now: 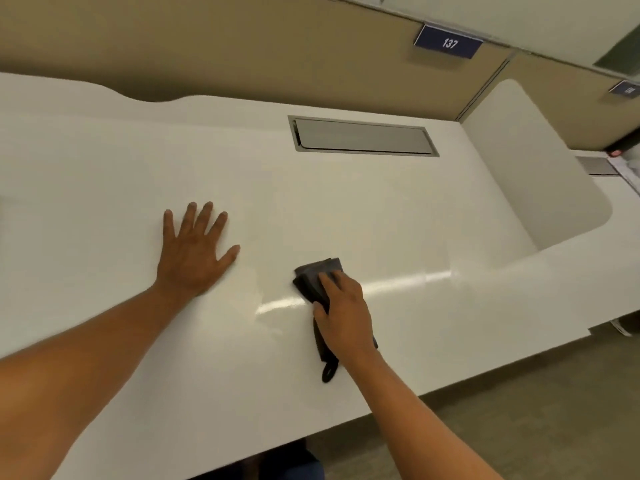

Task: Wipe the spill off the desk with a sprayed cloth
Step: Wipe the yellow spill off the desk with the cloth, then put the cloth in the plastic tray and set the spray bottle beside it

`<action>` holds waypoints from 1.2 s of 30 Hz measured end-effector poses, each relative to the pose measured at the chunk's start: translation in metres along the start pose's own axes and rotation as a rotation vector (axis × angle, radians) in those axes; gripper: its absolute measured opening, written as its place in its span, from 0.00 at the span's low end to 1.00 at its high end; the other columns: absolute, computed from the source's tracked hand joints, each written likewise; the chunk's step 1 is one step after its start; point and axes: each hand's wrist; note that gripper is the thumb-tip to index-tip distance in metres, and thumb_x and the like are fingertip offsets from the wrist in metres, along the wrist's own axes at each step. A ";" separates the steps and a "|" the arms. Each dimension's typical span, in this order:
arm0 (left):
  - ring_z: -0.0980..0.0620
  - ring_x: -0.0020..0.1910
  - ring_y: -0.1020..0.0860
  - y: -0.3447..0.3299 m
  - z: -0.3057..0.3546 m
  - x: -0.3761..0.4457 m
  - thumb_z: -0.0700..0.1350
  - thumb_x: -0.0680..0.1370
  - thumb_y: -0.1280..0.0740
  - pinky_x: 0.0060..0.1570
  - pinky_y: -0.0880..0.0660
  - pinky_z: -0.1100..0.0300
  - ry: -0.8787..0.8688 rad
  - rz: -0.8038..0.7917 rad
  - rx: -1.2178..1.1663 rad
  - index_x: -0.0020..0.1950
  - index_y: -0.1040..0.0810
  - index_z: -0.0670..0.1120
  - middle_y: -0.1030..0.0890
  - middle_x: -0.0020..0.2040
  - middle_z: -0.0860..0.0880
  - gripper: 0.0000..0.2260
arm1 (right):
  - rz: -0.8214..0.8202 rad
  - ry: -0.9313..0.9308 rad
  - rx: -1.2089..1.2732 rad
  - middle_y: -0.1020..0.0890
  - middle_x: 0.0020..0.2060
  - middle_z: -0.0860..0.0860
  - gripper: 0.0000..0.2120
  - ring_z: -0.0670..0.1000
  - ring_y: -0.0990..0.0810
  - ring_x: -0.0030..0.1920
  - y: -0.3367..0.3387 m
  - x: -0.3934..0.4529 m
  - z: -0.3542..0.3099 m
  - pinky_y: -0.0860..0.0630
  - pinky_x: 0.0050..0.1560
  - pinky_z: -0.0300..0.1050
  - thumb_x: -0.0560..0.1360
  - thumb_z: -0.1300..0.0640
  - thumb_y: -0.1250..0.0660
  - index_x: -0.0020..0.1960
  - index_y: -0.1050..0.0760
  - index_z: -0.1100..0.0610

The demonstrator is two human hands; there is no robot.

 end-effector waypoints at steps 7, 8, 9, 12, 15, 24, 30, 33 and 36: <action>0.37 0.71 0.21 0.009 0.030 -0.060 0.58 0.83 0.44 0.84 0.46 0.41 0.035 0.090 -0.158 0.76 0.21 0.43 0.19 0.72 0.41 0.29 | -0.029 -0.162 -0.156 0.24 0.64 0.53 0.12 0.55 0.26 0.59 0.004 0.003 -0.028 0.23 0.54 0.47 0.80 0.61 0.36 0.63 0.25 0.57; 0.38 0.69 0.19 0.012 0.037 -0.074 0.57 0.82 0.43 0.80 0.39 0.40 0.024 0.095 -0.205 0.74 0.19 0.43 0.17 0.69 0.42 0.28 | -0.026 -0.161 -0.172 0.24 0.63 0.54 0.12 0.55 0.26 0.58 0.005 0.006 -0.030 0.24 0.53 0.46 0.80 0.63 0.37 0.62 0.25 0.58; 0.39 0.67 0.18 0.015 0.045 -0.088 0.57 0.82 0.43 0.76 0.35 0.41 0.017 0.095 -0.261 0.72 0.17 0.44 0.17 0.67 0.43 0.27 | -0.022 -0.156 -0.190 0.23 0.63 0.54 0.12 0.55 0.25 0.58 0.006 0.009 -0.030 0.25 0.52 0.46 0.80 0.64 0.38 0.63 0.25 0.58; 0.44 0.63 0.17 0.027 0.067 -0.121 0.56 0.82 0.42 0.67 0.30 0.51 0.000 0.076 -0.453 0.68 0.15 0.46 0.16 0.62 0.48 0.25 | -0.013 -0.134 -0.218 0.22 0.60 0.54 0.13 0.56 0.24 0.55 0.009 0.019 -0.027 0.28 0.48 0.45 0.79 0.67 0.39 0.62 0.25 0.59; 0.53 0.65 0.19 0.040 0.082 -0.137 0.52 0.85 0.35 0.63 0.31 0.65 0.007 0.045 -0.597 0.69 0.15 0.49 0.18 0.63 0.54 0.16 | -0.006 -0.129 -0.115 0.20 0.52 0.55 0.07 0.57 0.21 0.50 0.017 0.030 -0.020 0.22 0.47 0.50 0.76 0.65 0.35 0.53 0.23 0.60; 0.64 0.53 0.17 0.060 0.101 -0.125 0.50 0.84 0.31 0.49 0.27 0.75 0.285 -0.117 -0.851 0.63 0.13 0.54 0.15 0.55 0.62 0.10 | -0.049 -0.157 0.292 0.23 0.42 0.36 0.21 0.43 0.19 0.42 0.022 0.044 -0.005 0.24 0.39 0.36 0.71 0.58 0.25 0.63 0.18 0.51; 0.69 0.53 0.18 0.063 0.100 -0.128 0.49 0.84 0.29 0.50 0.23 0.72 0.483 -0.057 -0.972 0.50 0.15 0.61 0.13 0.50 0.61 0.07 | -0.045 -0.200 0.774 0.13 0.54 0.46 0.16 0.47 0.14 0.51 0.035 0.057 -0.007 0.19 0.42 0.34 0.72 0.62 0.23 0.56 0.17 0.47; 0.53 0.49 0.13 0.068 0.097 -0.128 0.52 0.85 0.31 0.57 0.16 0.51 0.662 -0.052 -1.120 0.51 0.13 0.58 0.10 0.51 0.52 0.08 | -0.268 -0.223 1.249 0.13 0.56 0.55 0.15 0.58 0.13 0.56 0.044 0.066 -0.021 0.15 0.49 0.49 0.77 0.66 0.28 0.61 0.16 0.53; 0.49 0.61 0.13 0.078 0.093 -0.131 0.60 0.88 0.40 0.64 0.17 0.52 0.753 -0.222 -1.452 0.63 0.13 0.55 0.12 0.65 0.49 0.18 | -0.531 -0.210 1.535 0.13 0.56 0.57 0.18 0.59 0.14 0.56 0.047 0.076 -0.049 0.15 0.51 0.51 0.77 0.62 0.27 0.66 0.19 0.55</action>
Point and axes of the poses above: each hand's wrist, its own x-axis towards the middle knuckle, its own y-axis out of the back of the hand, z = x × y
